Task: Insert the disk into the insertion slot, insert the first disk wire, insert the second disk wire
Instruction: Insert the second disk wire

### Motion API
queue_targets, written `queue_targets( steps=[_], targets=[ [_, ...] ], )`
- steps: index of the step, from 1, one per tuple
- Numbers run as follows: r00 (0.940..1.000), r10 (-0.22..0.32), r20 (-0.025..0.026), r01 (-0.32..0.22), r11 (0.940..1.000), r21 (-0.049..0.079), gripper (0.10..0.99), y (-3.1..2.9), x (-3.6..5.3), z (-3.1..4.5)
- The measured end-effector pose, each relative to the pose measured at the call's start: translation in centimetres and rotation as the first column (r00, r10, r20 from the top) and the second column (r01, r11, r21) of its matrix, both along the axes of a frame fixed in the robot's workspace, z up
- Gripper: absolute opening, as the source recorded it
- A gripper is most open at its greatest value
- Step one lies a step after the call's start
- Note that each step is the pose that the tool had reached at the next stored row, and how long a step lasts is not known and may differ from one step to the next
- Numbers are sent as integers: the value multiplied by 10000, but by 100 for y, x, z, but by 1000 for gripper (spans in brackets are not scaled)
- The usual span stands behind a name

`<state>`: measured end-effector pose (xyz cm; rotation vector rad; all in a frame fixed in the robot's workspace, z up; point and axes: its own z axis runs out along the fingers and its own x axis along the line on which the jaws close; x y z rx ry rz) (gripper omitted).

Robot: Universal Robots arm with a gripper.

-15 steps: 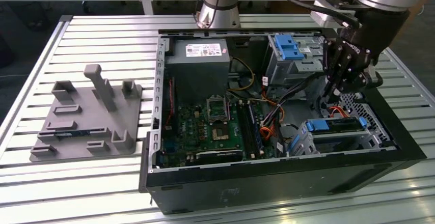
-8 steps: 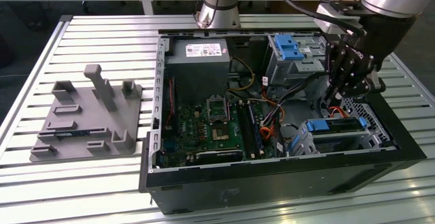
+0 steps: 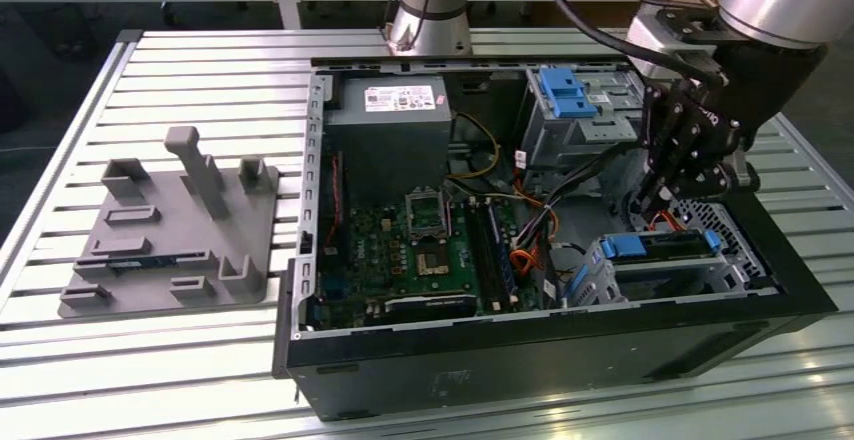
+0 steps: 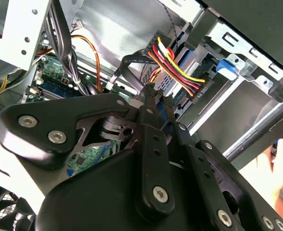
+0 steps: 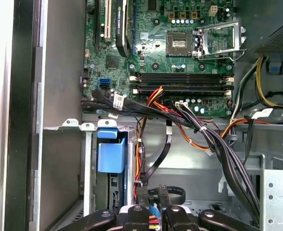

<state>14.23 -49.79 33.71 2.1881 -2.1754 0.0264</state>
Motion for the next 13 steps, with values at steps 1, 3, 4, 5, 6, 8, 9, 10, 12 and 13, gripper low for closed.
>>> queue_targets(
  steps=[1,3,4,5,6,8,9,10,12,13],
  targets=[
    [10000,0,0,0,10000,65,196,-11,0,1],
    [10000,0,0,0,9998,203,196,-34,0,1],
    [10000,0,0,0,9996,268,196,-46,0,3],
    [10000,0,0,0,9995,327,196,-56,0,4],
    [10000,-1,0,1,9993,378,196,-67,0,7],
    [10000,-1,0,1,9989,474,196,-87,0,16],
    [10000,-1,0,1,9986,520,196,-98,1,20],
    [10000,-1,0,1,9984,566,196,-109,0,25],
    [10000,-1,0,1,9978,660,196,-129,1,30],
    [10000,-1,-6,1,9977,674,196,-136,4,29]
  ],
)
